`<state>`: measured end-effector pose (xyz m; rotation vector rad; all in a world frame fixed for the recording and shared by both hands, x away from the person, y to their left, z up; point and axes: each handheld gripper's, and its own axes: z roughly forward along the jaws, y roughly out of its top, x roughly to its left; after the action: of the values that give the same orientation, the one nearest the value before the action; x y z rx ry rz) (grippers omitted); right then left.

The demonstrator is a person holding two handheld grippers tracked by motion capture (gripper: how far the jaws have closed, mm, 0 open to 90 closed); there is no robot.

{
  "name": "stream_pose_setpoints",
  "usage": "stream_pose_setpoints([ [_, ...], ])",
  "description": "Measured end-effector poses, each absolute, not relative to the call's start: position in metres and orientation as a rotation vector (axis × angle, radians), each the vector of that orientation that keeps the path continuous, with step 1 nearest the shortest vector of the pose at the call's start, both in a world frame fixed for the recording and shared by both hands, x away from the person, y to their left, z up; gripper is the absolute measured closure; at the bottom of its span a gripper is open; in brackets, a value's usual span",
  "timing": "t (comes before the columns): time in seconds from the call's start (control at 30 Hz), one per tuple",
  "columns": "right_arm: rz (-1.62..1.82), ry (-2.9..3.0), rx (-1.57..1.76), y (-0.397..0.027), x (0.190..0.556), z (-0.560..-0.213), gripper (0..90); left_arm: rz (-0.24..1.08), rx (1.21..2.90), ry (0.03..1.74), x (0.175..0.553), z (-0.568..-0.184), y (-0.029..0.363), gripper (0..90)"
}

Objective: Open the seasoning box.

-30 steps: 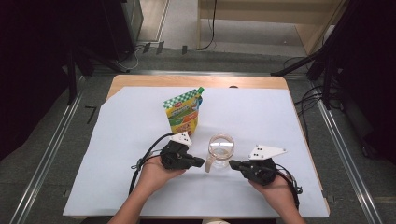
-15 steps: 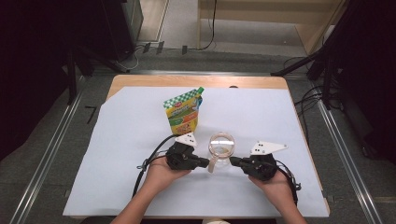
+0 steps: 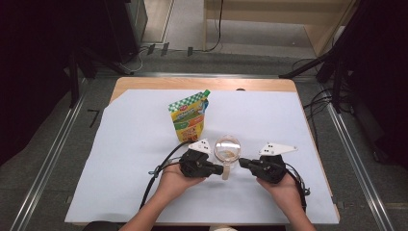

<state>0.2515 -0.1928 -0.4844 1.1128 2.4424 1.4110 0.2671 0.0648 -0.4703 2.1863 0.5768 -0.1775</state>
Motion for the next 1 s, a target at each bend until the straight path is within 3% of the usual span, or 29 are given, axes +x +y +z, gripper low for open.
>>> stream_pose_setpoints([
  [0.23, 1.387, 2.433, 1.171, -0.195, 0.252, -0.483, 90.0, -0.204, 2.18, 0.556, 0.263, -0.474, 0.049, 90.0],
  [0.5, 1.404, 2.431, 1.127, -0.197, 0.233, -0.473, 90.0, -0.233, 2.203, 0.543, 0.261, -0.467, 0.06, 89.1],
  [1.0, 1.399, 2.485, 1.027, -0.169, 0.196, -0.472, 90.0, -0.213, 2.149, 0.643, 0.274, -0.451, 0.107, 60.5],
])
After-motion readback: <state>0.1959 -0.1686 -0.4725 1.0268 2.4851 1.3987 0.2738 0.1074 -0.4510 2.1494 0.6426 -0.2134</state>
